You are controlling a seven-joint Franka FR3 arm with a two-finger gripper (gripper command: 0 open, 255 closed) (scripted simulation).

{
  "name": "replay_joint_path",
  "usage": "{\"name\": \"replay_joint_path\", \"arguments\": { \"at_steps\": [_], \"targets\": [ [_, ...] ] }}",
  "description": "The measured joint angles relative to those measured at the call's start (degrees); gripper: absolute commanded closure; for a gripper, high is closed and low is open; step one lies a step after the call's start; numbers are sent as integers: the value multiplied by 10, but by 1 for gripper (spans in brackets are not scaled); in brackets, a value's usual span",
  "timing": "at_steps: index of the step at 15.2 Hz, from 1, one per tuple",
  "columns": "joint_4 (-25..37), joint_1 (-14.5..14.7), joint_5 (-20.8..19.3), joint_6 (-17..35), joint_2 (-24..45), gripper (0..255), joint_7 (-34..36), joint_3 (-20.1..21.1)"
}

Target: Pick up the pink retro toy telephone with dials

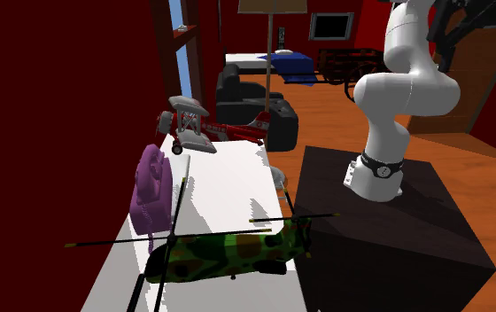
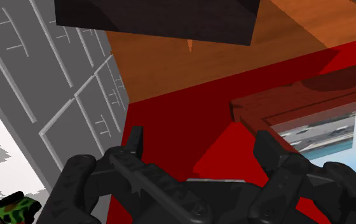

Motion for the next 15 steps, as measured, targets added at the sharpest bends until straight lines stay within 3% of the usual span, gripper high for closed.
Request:
{"name": "replay_joint_path", "arguments": {
  "at_steps": [3, 15],
  "targets": [
    [0, -2, -12, 7, 9, 0, -20, -14],
    [38, -18, -109, 82, 126, 0, -223, -162]
  ]
}}
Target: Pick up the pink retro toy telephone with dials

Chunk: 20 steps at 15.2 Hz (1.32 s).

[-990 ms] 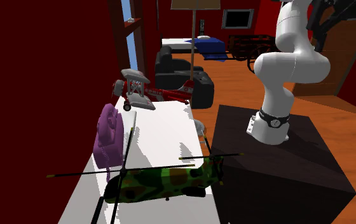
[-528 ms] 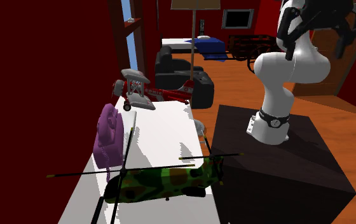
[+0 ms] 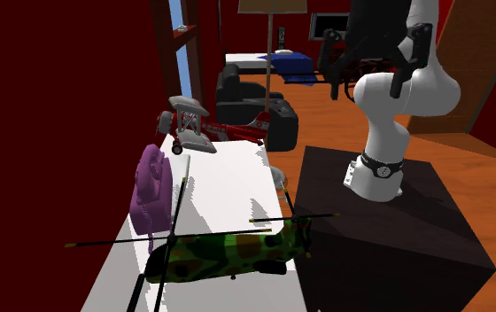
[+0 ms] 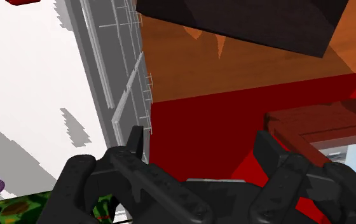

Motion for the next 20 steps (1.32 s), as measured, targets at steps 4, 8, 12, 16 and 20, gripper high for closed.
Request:
{"name": "replay_joint_path", "arguments": {
  "at_steps": [4, 8, 12, 16, 20],
  "targets": [
    [40, 4, -11, 26, 63, 0, -65, -46],
    [91, 10, -8, 52, 140, 0, -138, -96],
    [154, 13, 15, 73, 228, 0, -217, -144],
    [227, 6, 58, 83, 322, 0, -300, -183],
    [313, -22, 119, 83, 428, 0, -383, -204]
  ]
}}
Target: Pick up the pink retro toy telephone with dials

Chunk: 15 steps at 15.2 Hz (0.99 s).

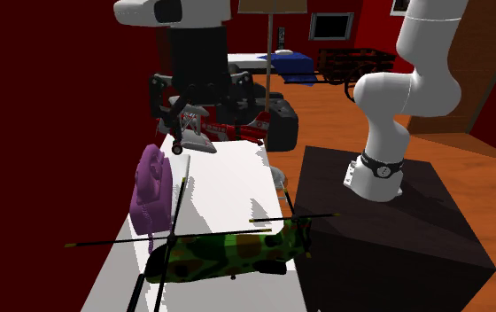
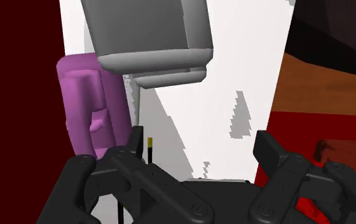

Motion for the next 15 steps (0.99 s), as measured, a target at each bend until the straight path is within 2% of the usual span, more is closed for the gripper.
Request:
{"name": "replay_joint_path", "arguments": {
  "at_steps": [4, 7, 10, 15],
  "targets": [
    [116, -52, 62, -25, 111, 0, -69, 2],
    [218, -104, 104, -50, 196, 0, -107, 15],
    [237, -114, 116, -73, 204, 0, -119, 19],
    [208, -110, 119, -38, 189, 0, -124, 23]
  ]
}}
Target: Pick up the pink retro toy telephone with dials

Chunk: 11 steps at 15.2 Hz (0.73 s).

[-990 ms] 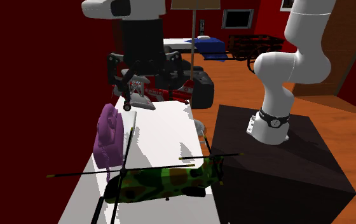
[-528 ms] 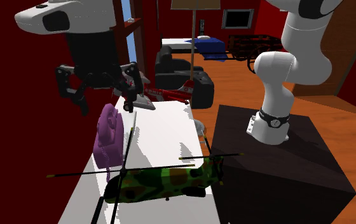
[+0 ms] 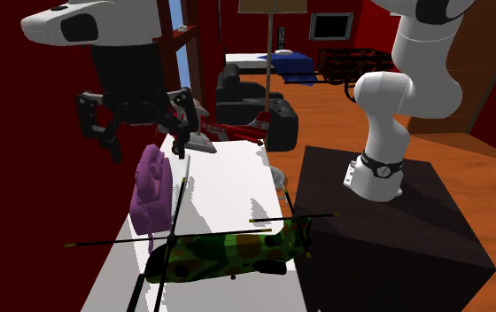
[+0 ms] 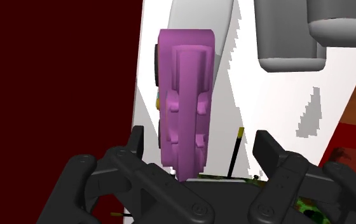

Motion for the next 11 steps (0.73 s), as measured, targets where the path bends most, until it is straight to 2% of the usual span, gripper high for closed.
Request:
{"name": "replay_joint_path", "arguments": {
  "at_steps": [1, 8, 11],
  "targets": [
    [-9, 3, -2, 11, -4, 255, 1, 0],
    [-14, -2, -2, 29, -4, 255, -21, 2],
    [-15, 1, -4, 32, -4, 255, -10, 2]
  ]
}}
